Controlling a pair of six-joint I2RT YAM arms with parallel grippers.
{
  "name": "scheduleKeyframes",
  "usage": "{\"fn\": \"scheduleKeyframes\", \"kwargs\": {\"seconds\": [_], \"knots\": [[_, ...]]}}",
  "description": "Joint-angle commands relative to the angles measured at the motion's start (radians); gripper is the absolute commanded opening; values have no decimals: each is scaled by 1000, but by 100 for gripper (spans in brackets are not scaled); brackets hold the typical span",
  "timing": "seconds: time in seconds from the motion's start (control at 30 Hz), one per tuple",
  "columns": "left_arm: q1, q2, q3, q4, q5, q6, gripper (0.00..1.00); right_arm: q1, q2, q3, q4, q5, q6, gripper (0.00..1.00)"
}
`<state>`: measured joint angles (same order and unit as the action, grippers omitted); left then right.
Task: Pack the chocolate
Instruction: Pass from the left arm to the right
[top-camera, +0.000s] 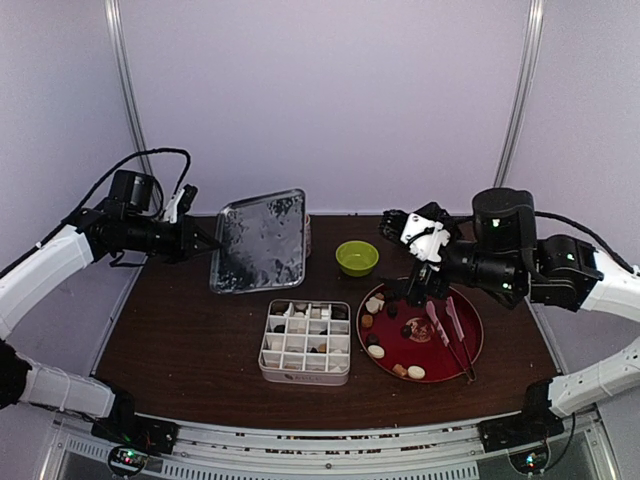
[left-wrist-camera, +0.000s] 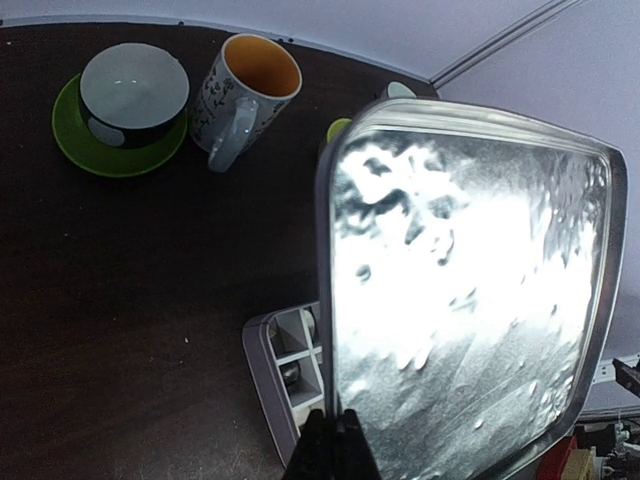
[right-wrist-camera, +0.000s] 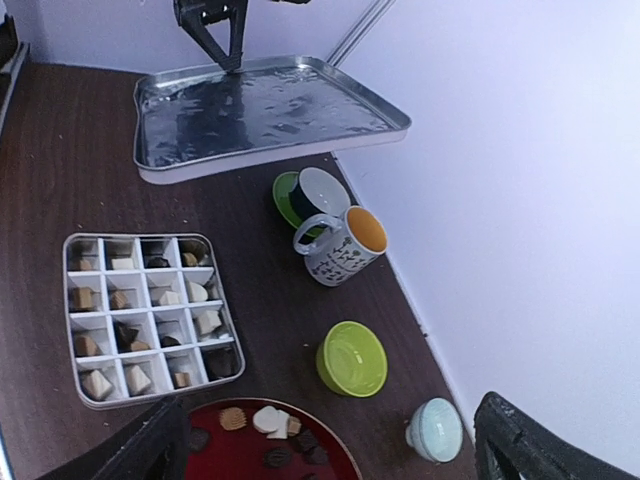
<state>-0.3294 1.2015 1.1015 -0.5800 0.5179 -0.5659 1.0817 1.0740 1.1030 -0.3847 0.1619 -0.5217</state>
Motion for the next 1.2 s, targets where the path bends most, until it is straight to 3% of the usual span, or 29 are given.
{"fn": "scheduleKeyframes", "kwargs": {"seconds": [0.0, 0.3, 0.63, 0.87, 0.97, 1.17], "knots": [[-6, 15, 64, -19, 66, 28, 0, 72, 15, -12, 90, 206, -210, 100], [-10, 79, 106, -33, 198, 41, 0, 235, -30, -120, 273, 262, -590, 100], [-55, 95, 115, -46, 213, 45, 0, 295, 189, -80, 472, 431, -893, 96], [-84, 99, 110, -82, 205, 64, 0, 323, 287, -103, 728, 506, -1041, 74], [-91, 93, 97, -95, 204, 71, 0, 328, 288, -103, 724, 490, -1041, 73], [-100, 80, 88, -94, 224, 75, 0, 345, 334, -71, 697, 507, -1061, 59]]}}
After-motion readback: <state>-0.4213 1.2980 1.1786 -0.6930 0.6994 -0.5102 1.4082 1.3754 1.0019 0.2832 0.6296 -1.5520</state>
